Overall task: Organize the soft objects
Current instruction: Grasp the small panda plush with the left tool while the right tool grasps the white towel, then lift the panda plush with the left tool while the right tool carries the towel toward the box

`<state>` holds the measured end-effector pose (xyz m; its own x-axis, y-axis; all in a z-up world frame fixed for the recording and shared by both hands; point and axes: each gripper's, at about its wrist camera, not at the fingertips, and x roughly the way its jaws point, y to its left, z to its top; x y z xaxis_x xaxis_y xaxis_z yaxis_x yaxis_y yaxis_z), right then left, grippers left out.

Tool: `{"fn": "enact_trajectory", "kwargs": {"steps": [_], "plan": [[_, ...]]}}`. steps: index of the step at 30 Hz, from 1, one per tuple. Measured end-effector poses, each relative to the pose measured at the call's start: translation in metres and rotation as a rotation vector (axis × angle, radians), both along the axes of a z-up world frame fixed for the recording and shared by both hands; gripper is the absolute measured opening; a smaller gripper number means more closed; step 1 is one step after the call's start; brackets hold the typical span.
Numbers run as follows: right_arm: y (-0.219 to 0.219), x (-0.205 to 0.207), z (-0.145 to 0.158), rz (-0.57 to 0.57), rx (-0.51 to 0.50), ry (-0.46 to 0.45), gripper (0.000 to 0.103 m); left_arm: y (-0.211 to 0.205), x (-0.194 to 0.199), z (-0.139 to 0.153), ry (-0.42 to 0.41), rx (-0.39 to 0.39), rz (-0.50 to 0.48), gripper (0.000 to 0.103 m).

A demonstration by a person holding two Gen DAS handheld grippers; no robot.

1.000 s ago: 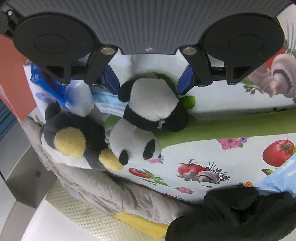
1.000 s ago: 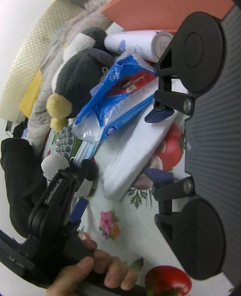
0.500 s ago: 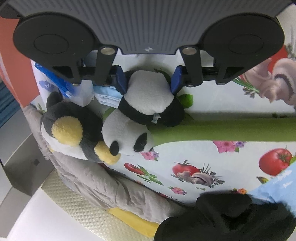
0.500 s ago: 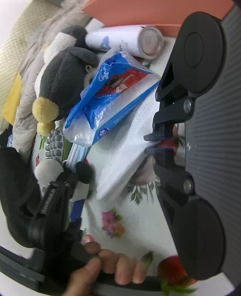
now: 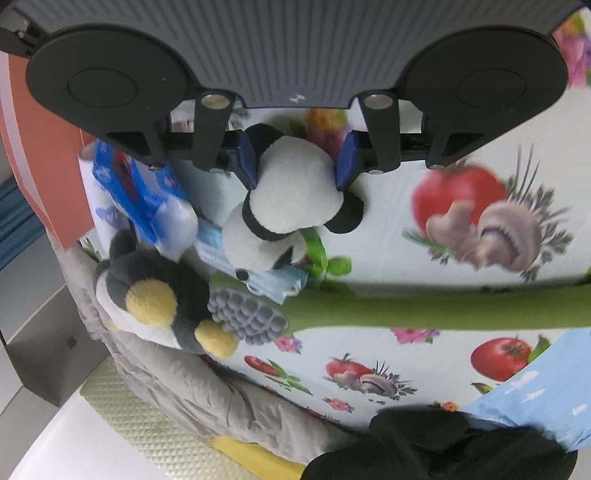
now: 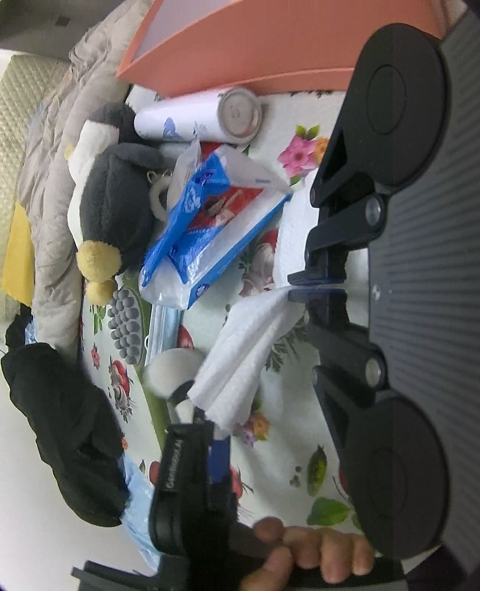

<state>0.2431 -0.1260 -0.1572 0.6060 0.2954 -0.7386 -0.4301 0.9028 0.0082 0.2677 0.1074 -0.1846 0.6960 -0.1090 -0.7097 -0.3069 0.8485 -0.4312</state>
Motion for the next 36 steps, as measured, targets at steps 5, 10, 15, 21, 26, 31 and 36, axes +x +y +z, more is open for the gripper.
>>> {"fn": "enact_trajectory", "kwargs": {"steps": [5,10,15,21,26,31,36], "plan": [[-0.005,-0.019,0.007,-0.042,0.023,0.004,0.005,-0.015,-0.024,0.01,0.021,0.022,-0.039,0.05],[-0.011,-0.042,0.019,-0.096,0.005,-0.027,0.005,-0.026,-0.048,0.018,0.037,0.009,-0.059,0.05],[-0.019,-0.06,0.031,-0.166,-0.025,-0.086,0.005,-0.033,-0.069,0.022,0.054,0.012,-0.06,0.05],[-0.027,-0.075,0.026,-0.226,-0.06,-0.086,0.006,-0.041,-0.091,0.023,0.059,0.009,-0.1,0.05],[-0.039,-0.076,0.012,-0.202,0.105,0.02,0.008,-0.044,-0.098,0.02,0.083,0.021,-0.16,0.051],[-0.044,-0.077,0.015,-0.168,0.179,0.028,0.045,-0.038,-0.111,0.025,0.057,-0.001,-0.204,0.059],[-0.054,-0.073,0.017,-0.153,0.234,-0.003,0.059,-0.034,-0.117,0.032,0.036,0.024,-0.219,0.059]]}}
